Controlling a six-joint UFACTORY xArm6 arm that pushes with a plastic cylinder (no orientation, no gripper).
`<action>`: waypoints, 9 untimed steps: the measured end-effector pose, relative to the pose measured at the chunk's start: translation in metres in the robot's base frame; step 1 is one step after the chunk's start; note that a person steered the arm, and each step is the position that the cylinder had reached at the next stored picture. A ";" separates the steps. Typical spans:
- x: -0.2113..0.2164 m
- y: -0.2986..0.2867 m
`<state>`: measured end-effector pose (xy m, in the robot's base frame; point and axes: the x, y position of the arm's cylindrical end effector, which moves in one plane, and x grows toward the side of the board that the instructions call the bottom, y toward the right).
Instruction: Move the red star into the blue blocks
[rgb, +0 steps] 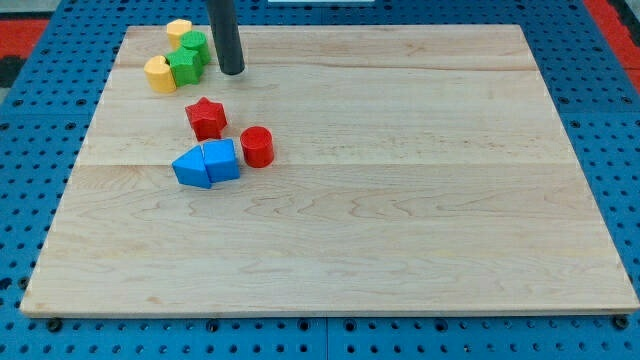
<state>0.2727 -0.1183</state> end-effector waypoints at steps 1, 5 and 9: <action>-0.004 0.000; -0.004 0.005; -0.004 -0.004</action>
<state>0.2684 -0.1228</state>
